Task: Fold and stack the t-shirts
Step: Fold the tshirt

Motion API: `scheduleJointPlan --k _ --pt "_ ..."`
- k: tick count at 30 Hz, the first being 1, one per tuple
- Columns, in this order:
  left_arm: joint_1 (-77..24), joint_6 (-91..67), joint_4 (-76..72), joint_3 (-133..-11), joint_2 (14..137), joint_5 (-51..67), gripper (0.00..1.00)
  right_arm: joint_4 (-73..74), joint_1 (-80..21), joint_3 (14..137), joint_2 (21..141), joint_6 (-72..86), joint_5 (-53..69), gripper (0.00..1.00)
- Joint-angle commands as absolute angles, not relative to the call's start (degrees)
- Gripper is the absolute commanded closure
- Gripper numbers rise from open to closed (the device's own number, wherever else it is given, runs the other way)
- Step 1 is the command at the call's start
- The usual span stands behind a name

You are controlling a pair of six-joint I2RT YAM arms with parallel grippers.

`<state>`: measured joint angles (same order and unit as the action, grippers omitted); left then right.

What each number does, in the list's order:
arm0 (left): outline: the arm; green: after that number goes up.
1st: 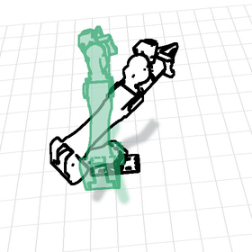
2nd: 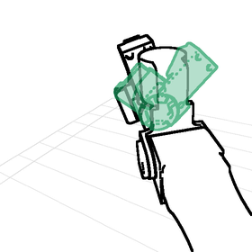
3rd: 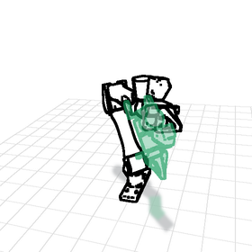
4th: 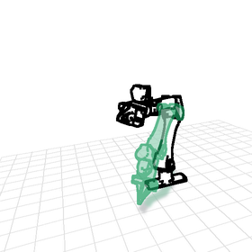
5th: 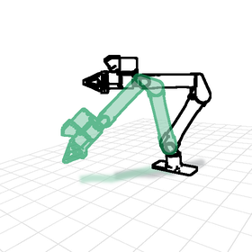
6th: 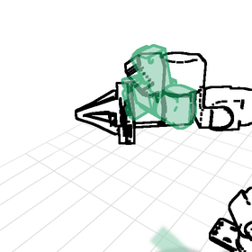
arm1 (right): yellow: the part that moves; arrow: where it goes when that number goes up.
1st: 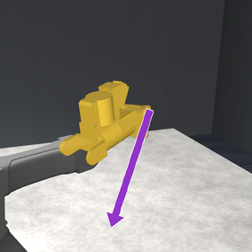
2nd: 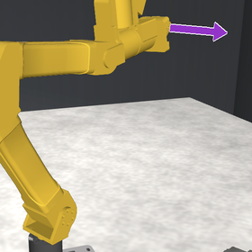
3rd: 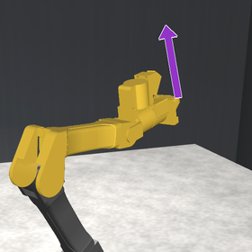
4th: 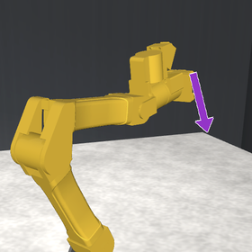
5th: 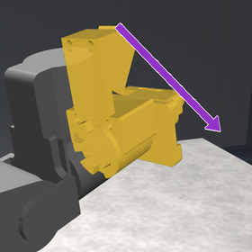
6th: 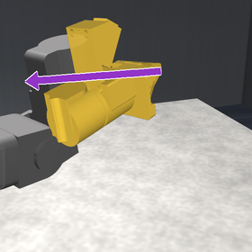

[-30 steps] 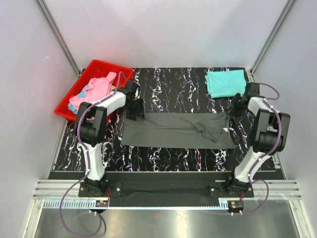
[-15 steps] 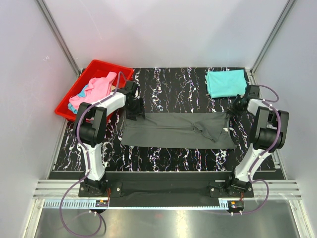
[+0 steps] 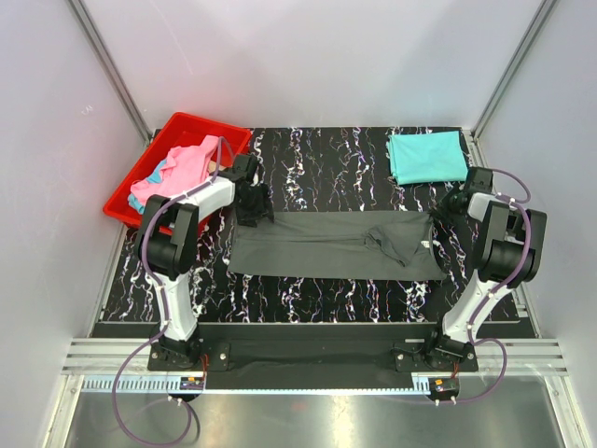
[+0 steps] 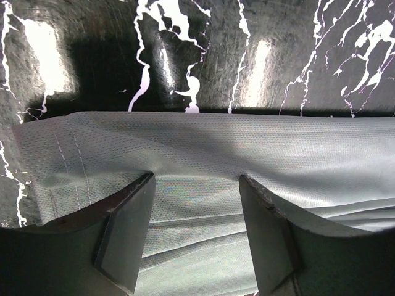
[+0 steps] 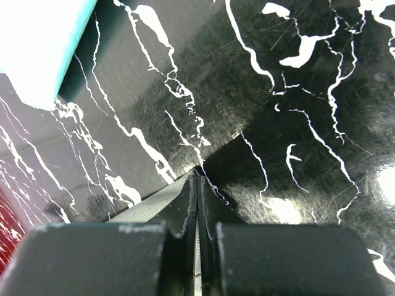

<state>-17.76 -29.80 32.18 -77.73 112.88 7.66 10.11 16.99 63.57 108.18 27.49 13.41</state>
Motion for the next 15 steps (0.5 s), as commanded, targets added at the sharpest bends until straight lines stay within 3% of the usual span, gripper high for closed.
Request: scheduleJointPlan --k 1,8,11,14,15 --pt "-17.5 -31.4 32.8 -75.8 113.2 5.2 0.36 5.9 17.3 62.9 106.4 30.0 12.2 1.00" --pt "-17.3 -30.8 34.3 -78.1 109.9 6.4 0.33 7.4 17.2 66.7 107.6 29.6 13.2 0.98" --pt "-17.3 -28.7 37.3 -80.7 106.8 6.2 0.32 11.9 17.2 69.6 106.8 28.4 14.6 0.80" --pt "-17.3 -25.7 40.9 -82.4 103.9 2.8 0.33 19.8 17.2 72.9 105.3 27.2 13.4 0.68" --pt "-17.3 -24.4 42.4 -82.3 102.5 1.5 0.33 21.7 17.2 74.3 104.4 26.4 12.3 0.58"
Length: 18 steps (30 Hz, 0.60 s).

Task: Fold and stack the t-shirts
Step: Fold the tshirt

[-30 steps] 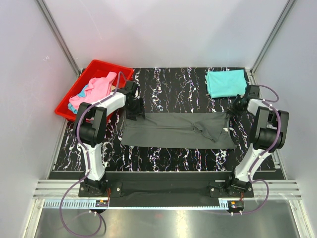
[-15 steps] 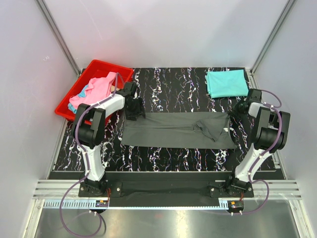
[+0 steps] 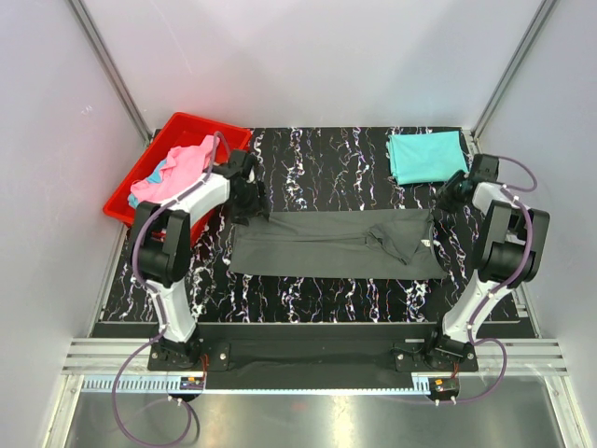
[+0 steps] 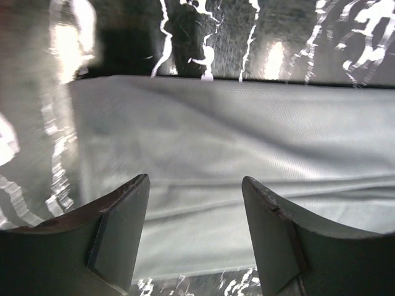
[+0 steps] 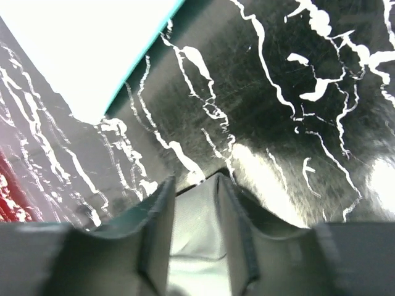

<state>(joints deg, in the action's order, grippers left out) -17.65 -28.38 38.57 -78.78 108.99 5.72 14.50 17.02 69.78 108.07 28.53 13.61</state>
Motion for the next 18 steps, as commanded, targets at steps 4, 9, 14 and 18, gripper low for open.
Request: scheduleJointPlan --k 4,9,14,18 --pt "-16.4 -22.3 41.8 -78.1 99.1 -0.4 0.38 27.1 17.1 74.9 100.9 25.2 12.1 0.53" --pt "-10.9 -19.8 37.0 -70.3 97.9 8.5 0.47 27.7 16.8 71.6 93.9 25.0 15.1 0.64" --pt "-8.0 -17.8 34.0 -69.7 101.6 14.0 0.50 27.9 14.1 71.1 91.0 24.0 17.6 0.70" --pt "-8.0 -15.2 30.7 -71.1 104.5 17.3 0.51 28.2 12.4 71.1 89.7 23.4 18.4 0.71"
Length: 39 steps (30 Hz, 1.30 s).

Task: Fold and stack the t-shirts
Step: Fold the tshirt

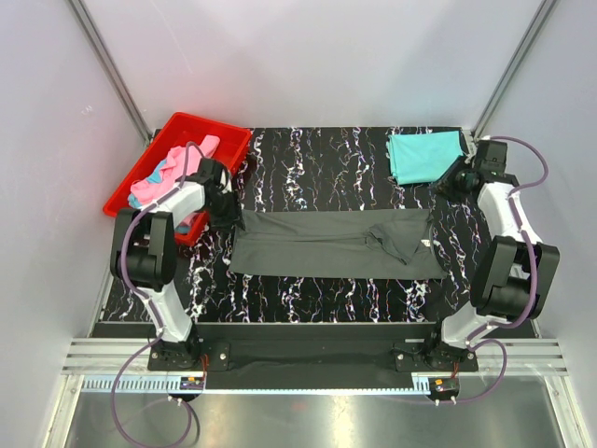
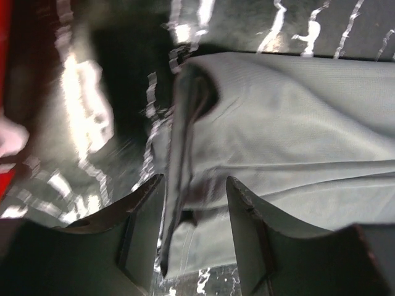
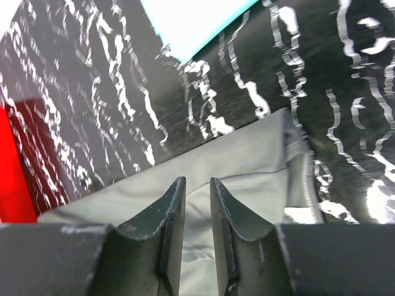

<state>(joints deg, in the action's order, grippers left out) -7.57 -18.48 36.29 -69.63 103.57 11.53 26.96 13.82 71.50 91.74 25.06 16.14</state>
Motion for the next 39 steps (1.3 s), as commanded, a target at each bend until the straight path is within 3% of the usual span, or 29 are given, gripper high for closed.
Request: scheduleJointPlan --k 1,5,15,18,23,39 --pt "-8.0 -14.9 30.2 -71.2 104.7 18.2 0.53 28.3 12.0 71.0 89.6 23.2 18.5 0.71" --pt "-8.0 -14.1 30.0 -72.6 106.6 18.2 0.60 28.2 11.4 70.2 88.7 22.3 19.0 0.71" --pt "-8.1 -13.7 32.4 -73.2 108.0 15.3 0.63 27.5 11.3 71.5 89.9 22.1 19.9 0.71" --pt "-8.1 -13.7 32.7 -72.9 107.1 15.4 0.74 27.4 11.3 71.7 90.0 22.1 19.7 0.71" --pt "-8.1 -14.0 33.6 -73.0 105.8 16.0 1.00 27.4 11.3 71.5 89.7 22.0 19.7 0.72" --pt "-9.8 -17.1 35.7 -69.7 98.6 9.8 1.00 27.2 11.3 70.7 89.3 21.9 19.4 0.72"
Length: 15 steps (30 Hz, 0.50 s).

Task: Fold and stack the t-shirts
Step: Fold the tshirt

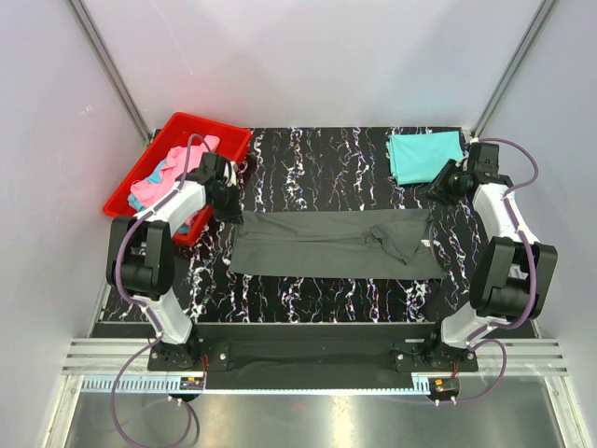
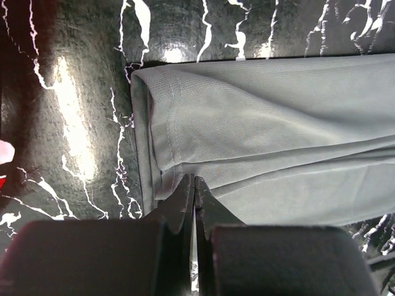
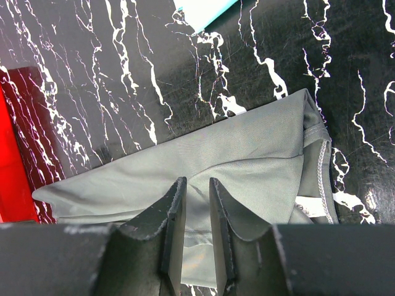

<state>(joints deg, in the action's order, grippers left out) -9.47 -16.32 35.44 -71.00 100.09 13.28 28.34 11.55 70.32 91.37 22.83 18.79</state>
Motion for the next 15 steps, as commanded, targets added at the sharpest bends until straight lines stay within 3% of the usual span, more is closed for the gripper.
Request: scheduleJointPlan --k 1,7,8,10,11,15 --pt "-9.8 -17.4 35.9 -69.3 98.8 9.1 1.00 27.2 11.3 70.7 89.3 21.9 19.4 0.72" --pt "-9.8 -17.8 36.9 -69.1 100.0 7.1 0.98 27.1 11.3 70.5 89.4 21.8 19.2 0.71" --pt "-9.8 -17.8 36.3 -69.2 99.9 6.9 0.88 27.0 11.3 70.5 89.3 21.8 19.1 0.71" --pt "-9.7 -17.8 35.6 -69.5 99.8 7.5 0.79 27.0 11.3 70.4 89.2 21.8 19.1 0.71" --pt "-9.7 -17.6 34.5 -69.6 99.8 8.0 0.65 27.0 11.3 70.4 89.3 21.8 19.1 0.71" --pt "-9.7 -17.0 34.4 -71.7 102.4 10.0 0.63 27.4 11.3 70.7 89.2 21.7 19.1 0.71"
